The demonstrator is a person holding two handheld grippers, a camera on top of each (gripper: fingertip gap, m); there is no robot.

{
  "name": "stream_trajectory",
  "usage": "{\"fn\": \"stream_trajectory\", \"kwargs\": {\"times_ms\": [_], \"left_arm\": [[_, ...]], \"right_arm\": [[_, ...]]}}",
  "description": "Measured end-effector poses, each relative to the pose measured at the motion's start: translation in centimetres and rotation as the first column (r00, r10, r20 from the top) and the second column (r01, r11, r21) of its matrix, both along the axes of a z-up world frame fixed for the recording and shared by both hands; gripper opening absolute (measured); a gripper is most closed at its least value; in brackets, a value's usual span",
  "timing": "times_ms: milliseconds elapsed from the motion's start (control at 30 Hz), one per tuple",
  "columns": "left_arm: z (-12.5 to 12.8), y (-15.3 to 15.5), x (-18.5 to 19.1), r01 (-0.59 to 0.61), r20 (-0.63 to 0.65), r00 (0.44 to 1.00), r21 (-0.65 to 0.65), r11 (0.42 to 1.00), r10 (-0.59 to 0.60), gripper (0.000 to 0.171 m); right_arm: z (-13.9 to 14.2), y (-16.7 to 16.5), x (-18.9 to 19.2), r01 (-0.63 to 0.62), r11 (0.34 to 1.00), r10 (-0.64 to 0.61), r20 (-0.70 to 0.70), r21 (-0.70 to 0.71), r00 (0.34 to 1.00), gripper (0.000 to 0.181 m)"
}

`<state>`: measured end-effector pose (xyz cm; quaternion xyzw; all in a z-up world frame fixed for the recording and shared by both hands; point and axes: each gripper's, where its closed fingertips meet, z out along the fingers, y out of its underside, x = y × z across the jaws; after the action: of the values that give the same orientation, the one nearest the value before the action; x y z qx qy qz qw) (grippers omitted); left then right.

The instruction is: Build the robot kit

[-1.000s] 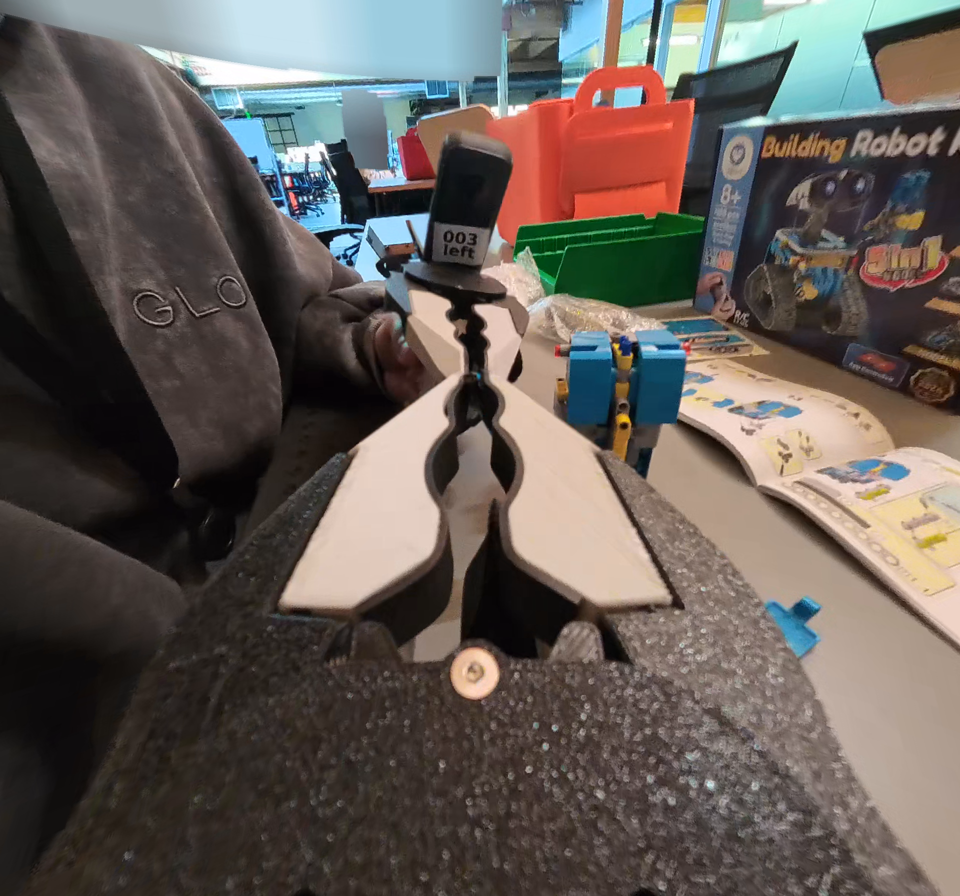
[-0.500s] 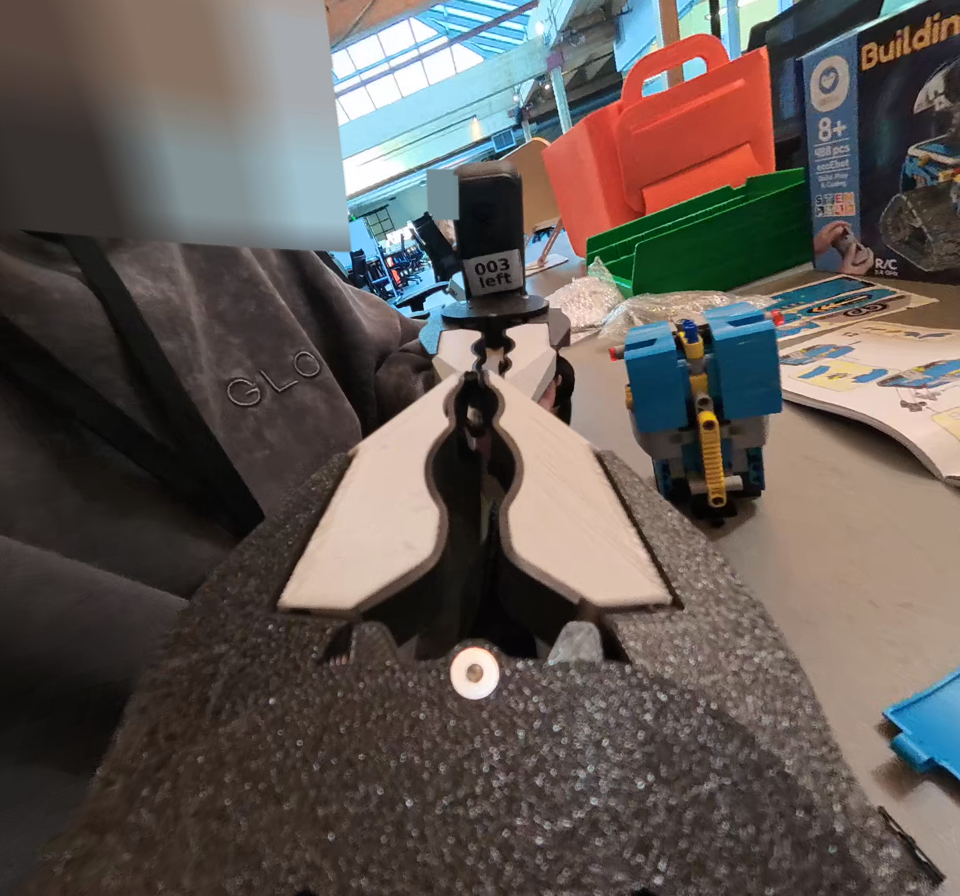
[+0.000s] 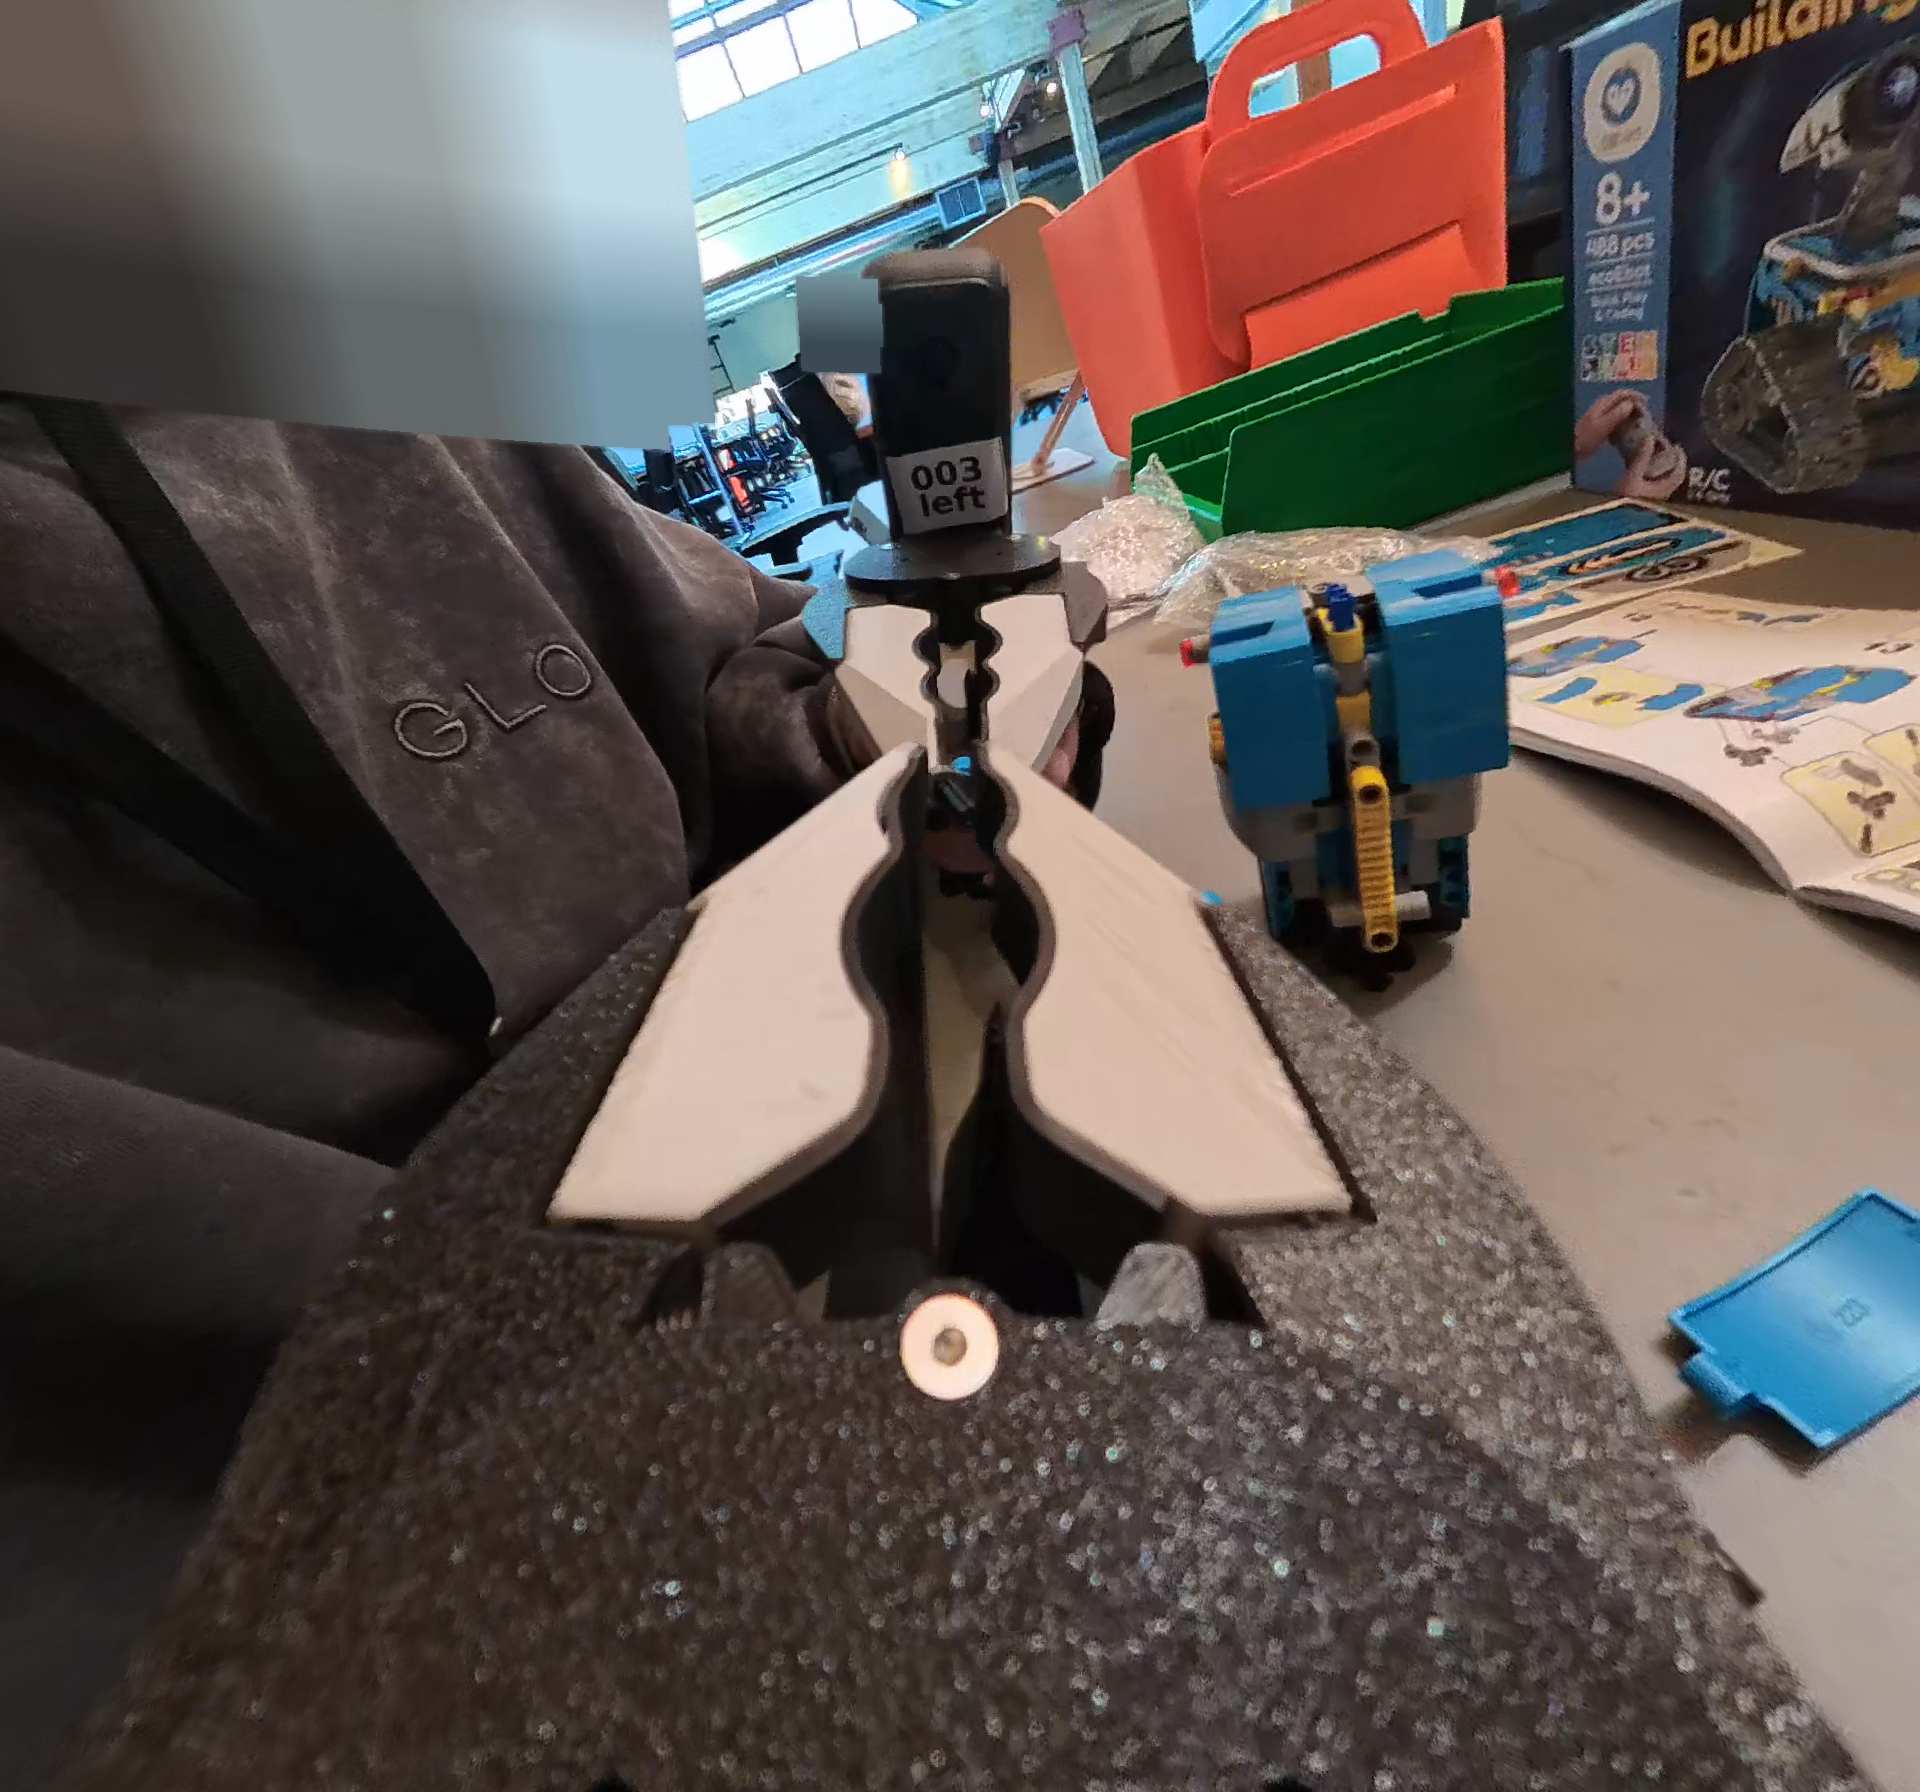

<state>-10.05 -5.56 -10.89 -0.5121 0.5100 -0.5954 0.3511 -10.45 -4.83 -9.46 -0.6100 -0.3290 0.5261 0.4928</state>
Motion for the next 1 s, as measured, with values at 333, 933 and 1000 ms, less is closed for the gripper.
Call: {"fn": "stream_trajectory", "kwargs": {"times_ms": [333, 933, 1000], "left_arm": [[-0.3, -0.2, 0.1, -0.024, -0.013, 1.0, 0.082, 0.996, 0.025, 0.006], [-5.3, -0.7, 0.2, -0.004, -0.208, 0.974, 0.397, 0.918, 0.094, 0.006], [-5.4, -0.6, 0.3, -0.002, -0.214, 0.973, 0.386, 0.922, 0.091, 0.006]], "right_arm": [[-0.8, -0.1, -0.4, -0.018, 0.998, 0.021, 0.033, -0.064, 0.999, 0.0], [-10.4, -4.6, 10.1, 0.091, 0.968, 0.109, 0.718, -0.235, 0.687, 0.014], [-10.9, -4.9, 9.9, 0.108, 0.966, 0.099, 0.721, -0.236, 0.686, 0.015]]}}
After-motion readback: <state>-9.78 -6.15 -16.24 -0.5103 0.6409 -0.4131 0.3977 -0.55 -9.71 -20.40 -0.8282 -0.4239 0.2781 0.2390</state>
